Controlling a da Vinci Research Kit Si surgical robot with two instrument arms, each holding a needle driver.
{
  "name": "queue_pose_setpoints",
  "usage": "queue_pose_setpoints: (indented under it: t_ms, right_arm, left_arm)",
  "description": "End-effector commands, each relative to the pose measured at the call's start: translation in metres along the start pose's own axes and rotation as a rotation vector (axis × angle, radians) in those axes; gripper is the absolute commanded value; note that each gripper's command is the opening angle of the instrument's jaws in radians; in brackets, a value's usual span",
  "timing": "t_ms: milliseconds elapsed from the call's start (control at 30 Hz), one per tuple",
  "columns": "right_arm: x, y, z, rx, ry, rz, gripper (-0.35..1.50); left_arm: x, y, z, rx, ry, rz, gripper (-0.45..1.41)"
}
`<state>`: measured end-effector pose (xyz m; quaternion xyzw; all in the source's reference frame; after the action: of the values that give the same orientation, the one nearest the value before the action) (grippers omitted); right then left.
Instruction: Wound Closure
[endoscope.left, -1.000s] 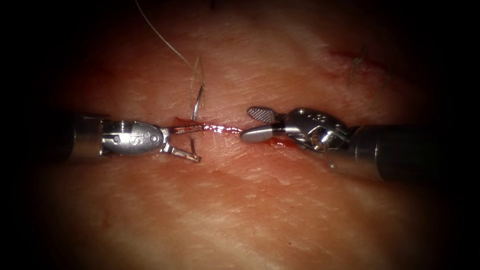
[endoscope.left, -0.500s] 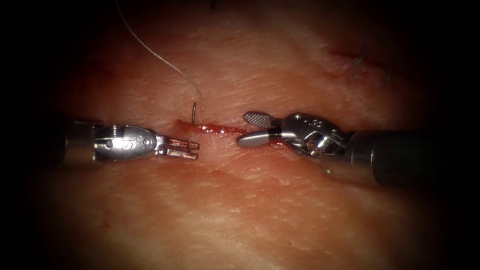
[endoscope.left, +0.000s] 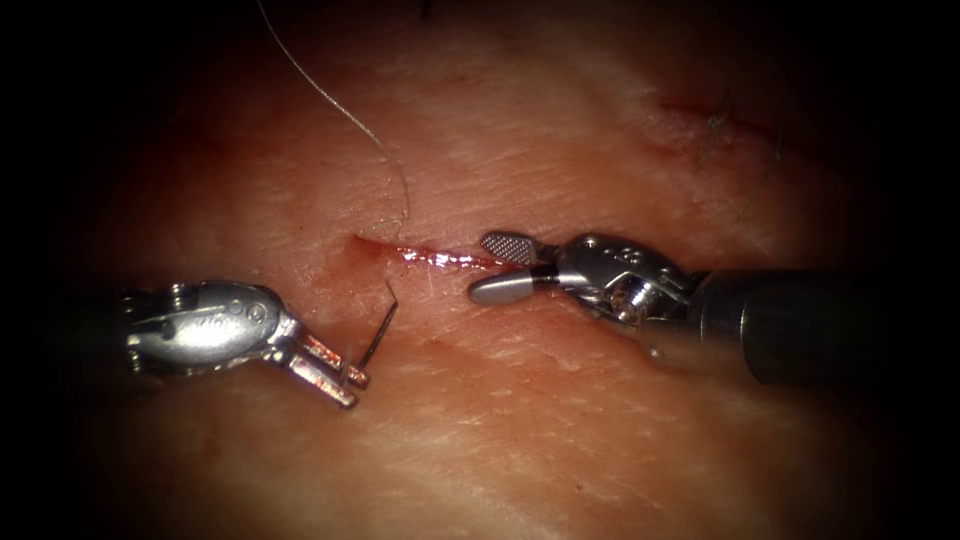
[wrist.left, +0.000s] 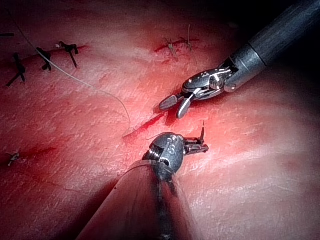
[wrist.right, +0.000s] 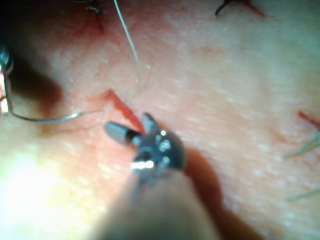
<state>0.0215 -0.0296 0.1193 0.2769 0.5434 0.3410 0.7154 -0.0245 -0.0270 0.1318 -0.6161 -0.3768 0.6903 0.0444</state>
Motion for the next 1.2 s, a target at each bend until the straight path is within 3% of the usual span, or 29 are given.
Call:
queue_pose_setpoints:
  t_ms: [33,367,533,767,933,1200]
  right_arm:
    - [-0.0006,-0.0001,0.0009,0.009,-0.001,-0.003,1.16]
    - [-0.0009,-0.0010,0.0010,0.029,-0.003,-0.066,1.13]
    - [-0.0008,-0.0019,0.0016,0.027,-0.006,-0.213,1.15]
    - [0.0007,-0.0044,0.0044,-0.005,-0.008,-0.436,1.10]
    - [0.0009,-0.0049,0.0059,-0.038,-0.015,-0.481,1.03]
    - [0.0006,-0.0045,0.0090,-0.068,-0.044,-0.580,0.68]
  left_arm:
    - [0.0005,-0.0001,-0.0003,0.013,0.005,-0.012,-0.45]
    - [0.0050,0.0013,-0.0055,0.094,0.012,0.035,-0.45]
    - [0.0093,0.0022,-0.0091,0.167,0.005,0.097,-0.45]
    - [0.0115,0.0034,-0.0100,0.212,0.002,0.132,-0.45]
    - [0.0121,0.0043,-0.0103,0.234,0.014,0.147,-0.45]
    - [0.0128,0.0057,-0.0115,0.297,0.039,0.156,-0.45]
